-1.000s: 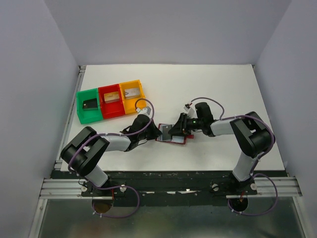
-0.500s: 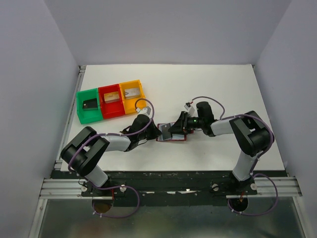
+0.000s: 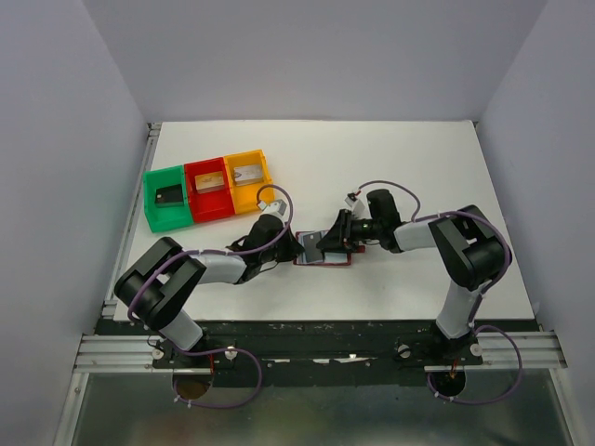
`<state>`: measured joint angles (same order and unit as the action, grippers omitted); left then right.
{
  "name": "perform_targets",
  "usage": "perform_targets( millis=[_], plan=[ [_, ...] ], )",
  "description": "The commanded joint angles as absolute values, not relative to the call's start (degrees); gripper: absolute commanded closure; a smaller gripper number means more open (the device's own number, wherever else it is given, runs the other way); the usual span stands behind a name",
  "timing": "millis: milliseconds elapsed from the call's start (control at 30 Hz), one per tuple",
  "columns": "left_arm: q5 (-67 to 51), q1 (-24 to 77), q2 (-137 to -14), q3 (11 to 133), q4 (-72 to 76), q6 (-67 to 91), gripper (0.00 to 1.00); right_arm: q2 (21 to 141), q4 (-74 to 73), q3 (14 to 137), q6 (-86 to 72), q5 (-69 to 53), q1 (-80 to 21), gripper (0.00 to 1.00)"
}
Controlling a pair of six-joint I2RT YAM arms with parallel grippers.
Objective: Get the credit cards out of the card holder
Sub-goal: Remove the credit card from the card holder.
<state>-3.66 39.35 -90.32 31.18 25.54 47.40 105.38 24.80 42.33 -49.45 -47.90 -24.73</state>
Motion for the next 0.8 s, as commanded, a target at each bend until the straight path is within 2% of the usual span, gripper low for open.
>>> perform_targets(
  millis=[0,133,767],
  plan=[
    [-7.65,42.10,-91.85,32.70,24.17,46.50,1.00,106.44,23.20,44.65,-47.81,-48.25,-25.40,0.60],
    [-6.24,42.10,-91.41,32.17,23.38,46.76,1.00,105.74,22.50,44.21,-47.29,-47.81,-25.31,0.66],
    [-1.76,41.31,-90.79,30.06,19.95,49.66,1.00,101.60,20.66,42.45,-46.23,-46.23,-24.35,0.83]
  ],
)
